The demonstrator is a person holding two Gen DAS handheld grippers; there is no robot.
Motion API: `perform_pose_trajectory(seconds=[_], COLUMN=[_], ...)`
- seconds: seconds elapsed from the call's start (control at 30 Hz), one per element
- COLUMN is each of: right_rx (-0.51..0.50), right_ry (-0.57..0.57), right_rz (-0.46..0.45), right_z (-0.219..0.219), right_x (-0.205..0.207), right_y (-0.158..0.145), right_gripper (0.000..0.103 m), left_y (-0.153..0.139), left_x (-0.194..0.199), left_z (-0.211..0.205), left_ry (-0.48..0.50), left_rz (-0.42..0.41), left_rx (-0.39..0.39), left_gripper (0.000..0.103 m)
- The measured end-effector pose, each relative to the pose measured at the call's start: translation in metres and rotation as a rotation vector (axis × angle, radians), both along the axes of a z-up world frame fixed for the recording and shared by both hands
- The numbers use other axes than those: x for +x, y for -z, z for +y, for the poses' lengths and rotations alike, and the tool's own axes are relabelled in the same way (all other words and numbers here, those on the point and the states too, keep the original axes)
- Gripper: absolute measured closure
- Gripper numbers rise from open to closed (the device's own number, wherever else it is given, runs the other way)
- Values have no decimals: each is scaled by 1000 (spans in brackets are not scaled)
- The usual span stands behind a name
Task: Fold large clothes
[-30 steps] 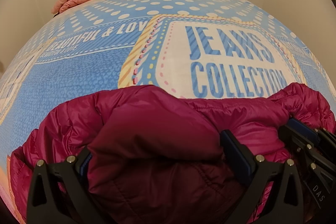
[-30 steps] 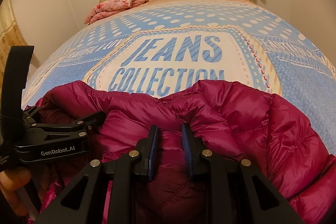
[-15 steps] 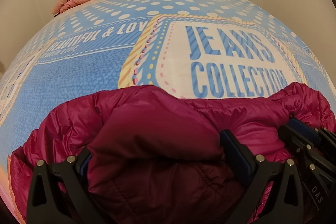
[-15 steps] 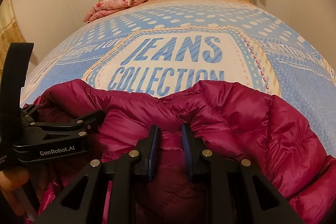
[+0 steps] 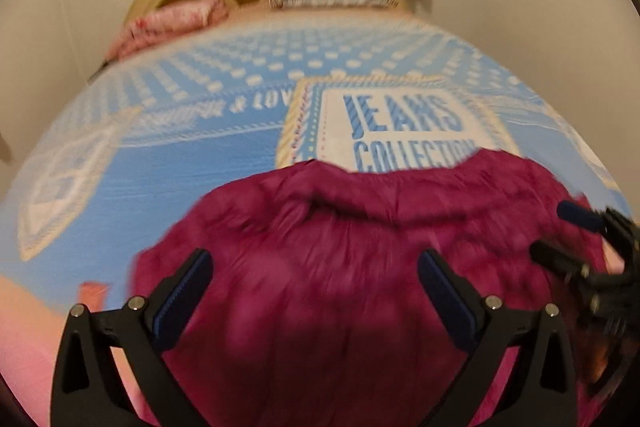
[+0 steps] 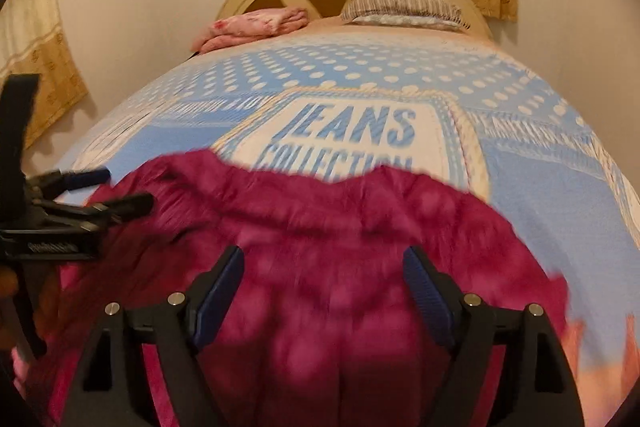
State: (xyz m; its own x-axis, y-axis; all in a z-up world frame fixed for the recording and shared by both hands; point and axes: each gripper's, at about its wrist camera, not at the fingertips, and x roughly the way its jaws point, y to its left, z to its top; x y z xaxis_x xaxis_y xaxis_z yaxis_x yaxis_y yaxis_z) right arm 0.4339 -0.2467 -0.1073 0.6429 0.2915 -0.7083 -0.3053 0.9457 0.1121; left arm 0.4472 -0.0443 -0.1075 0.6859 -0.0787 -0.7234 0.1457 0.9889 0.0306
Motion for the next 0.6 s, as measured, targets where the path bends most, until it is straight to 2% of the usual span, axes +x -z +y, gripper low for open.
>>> perform_pose_trajectory(seconds=[0.13,0.2,0.27,0.47,0.6], right_rx=[-23,-71,-108,-30,20], right_ry=[1,8,28,156,234], right_rz=[26,19,21,66,99], right_z=[-18,-29,-45,-120,-153], right_x=[-70,-112,-155,-254,-305], right_y=[-7,-6,-2,5,11], right_gripper=[21,21,21,21,21], left_y=[-8,-6,4,42,62], left_x=[-86,-135,-177,-262,-293], left_z=[34,54,75,125,128], left_ry=[14,16,-13,-100,-111], left_rz=[-43,-68,-57,14,51], left_rx=[16,27,26,-11,0], left_gripper=[0,0,0,0,0])
